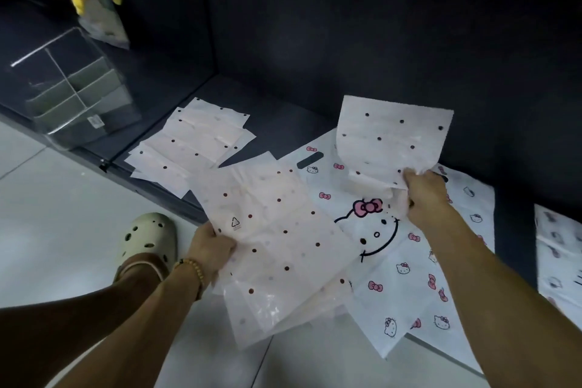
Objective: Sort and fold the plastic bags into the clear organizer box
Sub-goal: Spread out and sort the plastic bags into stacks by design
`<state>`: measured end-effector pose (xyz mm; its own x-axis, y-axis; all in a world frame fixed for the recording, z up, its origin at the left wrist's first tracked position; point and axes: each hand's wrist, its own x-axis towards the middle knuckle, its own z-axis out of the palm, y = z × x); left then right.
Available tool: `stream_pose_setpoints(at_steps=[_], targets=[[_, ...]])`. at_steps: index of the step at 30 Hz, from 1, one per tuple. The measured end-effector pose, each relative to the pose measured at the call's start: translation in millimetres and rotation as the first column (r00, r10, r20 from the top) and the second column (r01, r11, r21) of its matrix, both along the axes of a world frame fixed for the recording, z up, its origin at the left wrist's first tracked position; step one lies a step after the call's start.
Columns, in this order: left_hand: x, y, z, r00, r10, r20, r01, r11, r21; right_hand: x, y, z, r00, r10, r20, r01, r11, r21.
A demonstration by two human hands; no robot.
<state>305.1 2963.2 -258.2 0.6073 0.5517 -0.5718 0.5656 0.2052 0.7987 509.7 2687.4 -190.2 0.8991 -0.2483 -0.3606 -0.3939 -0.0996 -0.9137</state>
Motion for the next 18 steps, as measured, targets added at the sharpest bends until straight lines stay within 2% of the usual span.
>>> stream_pose_setpoints(at_steps=[2, 3, 5, 7, 10, 12, 14, 15, 16, 17, 18], targets=[[2, -5, 4, 1.000, 0.018, 0.012, -0.017, 0.999, -0.030, -14, 2, 4, 0.991, 0.106, -0.084, -0.094, 0.986, 0.138], [3, -7, 6, 0.999, 0.028, 0.021, -0.027, 0.998, -0.056, -22, 7, 2, 0.981, 0.169, -0.098, -0.152, 0.976, 0.155], [6, -11, 7, 0.994, 0.086, 0.062, -0.076, 0.985, -0.157, -43, 26, -7, 0.942, 0.313, -0.120, -0.315, 0.949, 0.003], [7, -11, 11, 0.992, 0.104, 0.071, -0.086, 0.971, -0.222, -64, 47, -20, 0.877, 0.464, -0.126, -0.480, 0.850, -0.215], [8, -9, 13, 0.992, 0.064, 0.107, -0.029, 0.954, -0.297, -88, 72, -38, 0.775, 0.612, -0.155, -0.627, 0.713, -0.314], [7, -13, 13, 0.995, -0.018, 0.101, 0.038, 0.980, -0.193, -99, 81, -48, 0.691, 0.694, -0.201, -0.717, 0.622, -0.314], [7, -15, 11, 0.993, -0.096, 0.069, 0.098, 0.995, -0.026, -102, 82, -52, 0.678, 0.727, -0.105, -0.691, 0.583, -0.426], [7, -13, 11, 0.992, -0.111, 0.064, 0.110, 0.994, 0.020, -98, 79, -54, 0.687, 0.726, 0.016, -0.593, 0.573, -0.566], [6, -11, 13, 0.992, -0.111, 0.056, 0.109, 0.993, 0.032, -92, 74, -57, 0.664, 0.742, 0.094, -0.481, 0.519, -0.707], [4, -7, 13, 0.993, -0.103, 0.052, 0.102, 0.994, 0.028, -83, 67, -59, 0.623, 0.778, 0.081, -0.414, 0.416, -0.810], [3, -1, 13, 0.994, -0.094, 0.053, 0.093, 0.995, 0.019, -72, 59, -61, 0.577, 0.816, -0.029, -0.425, 0.269, -0.864]])
